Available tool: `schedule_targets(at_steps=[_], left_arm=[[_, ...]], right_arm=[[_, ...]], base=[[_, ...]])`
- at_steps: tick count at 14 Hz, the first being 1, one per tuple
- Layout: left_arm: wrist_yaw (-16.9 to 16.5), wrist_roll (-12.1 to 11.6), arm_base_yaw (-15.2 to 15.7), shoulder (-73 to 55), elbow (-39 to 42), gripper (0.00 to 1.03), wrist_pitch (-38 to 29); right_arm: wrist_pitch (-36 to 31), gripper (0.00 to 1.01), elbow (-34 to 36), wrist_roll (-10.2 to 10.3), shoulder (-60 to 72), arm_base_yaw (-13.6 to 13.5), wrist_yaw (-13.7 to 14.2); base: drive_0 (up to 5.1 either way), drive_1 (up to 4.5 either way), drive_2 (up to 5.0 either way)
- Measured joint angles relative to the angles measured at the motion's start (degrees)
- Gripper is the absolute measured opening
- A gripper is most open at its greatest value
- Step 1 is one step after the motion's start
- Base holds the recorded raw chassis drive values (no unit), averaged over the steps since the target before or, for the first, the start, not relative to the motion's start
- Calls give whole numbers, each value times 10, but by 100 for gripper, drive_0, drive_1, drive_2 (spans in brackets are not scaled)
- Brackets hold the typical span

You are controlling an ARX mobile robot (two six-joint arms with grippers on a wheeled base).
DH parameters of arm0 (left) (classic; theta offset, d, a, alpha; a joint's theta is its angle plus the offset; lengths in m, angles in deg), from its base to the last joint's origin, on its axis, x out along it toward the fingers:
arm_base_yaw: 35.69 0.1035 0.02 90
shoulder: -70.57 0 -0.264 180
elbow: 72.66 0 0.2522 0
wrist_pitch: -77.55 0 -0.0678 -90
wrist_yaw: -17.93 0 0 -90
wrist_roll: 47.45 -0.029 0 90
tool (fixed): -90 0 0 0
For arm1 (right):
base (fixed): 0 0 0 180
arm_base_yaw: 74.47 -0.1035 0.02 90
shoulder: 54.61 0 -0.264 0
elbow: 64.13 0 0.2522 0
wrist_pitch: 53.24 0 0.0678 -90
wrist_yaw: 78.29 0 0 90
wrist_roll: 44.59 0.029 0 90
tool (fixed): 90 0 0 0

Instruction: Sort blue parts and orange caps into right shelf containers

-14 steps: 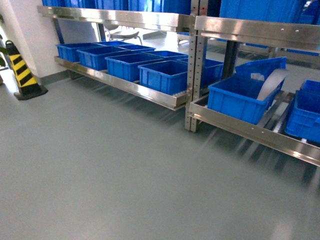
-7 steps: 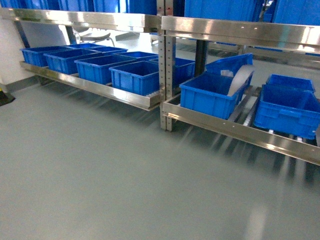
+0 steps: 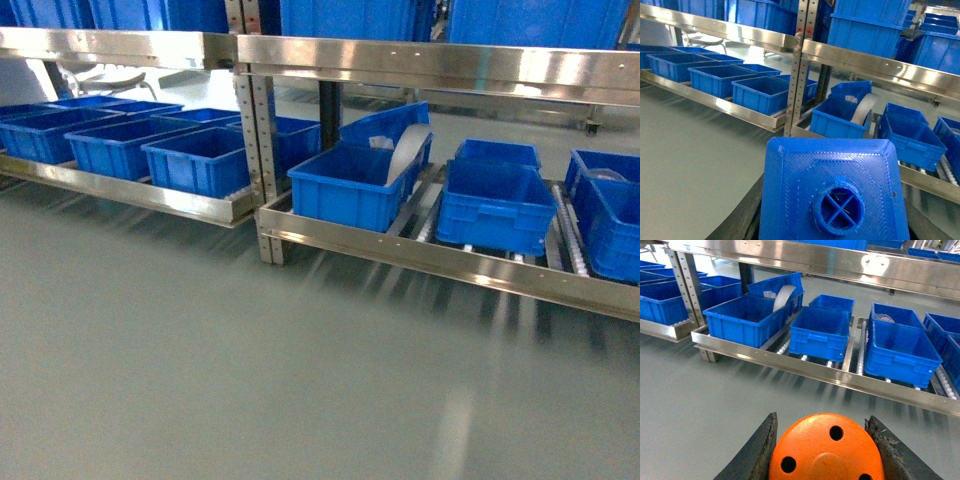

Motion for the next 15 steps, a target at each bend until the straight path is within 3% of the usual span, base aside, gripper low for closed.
schedule_targets(at_steps=[15], left_arm=[[0, 0, 0, 0, 0, 44, 0]], right_arm=[[0, 44, 0, 0, 0, 0, 0]], base=[[-159, -159, -159]])
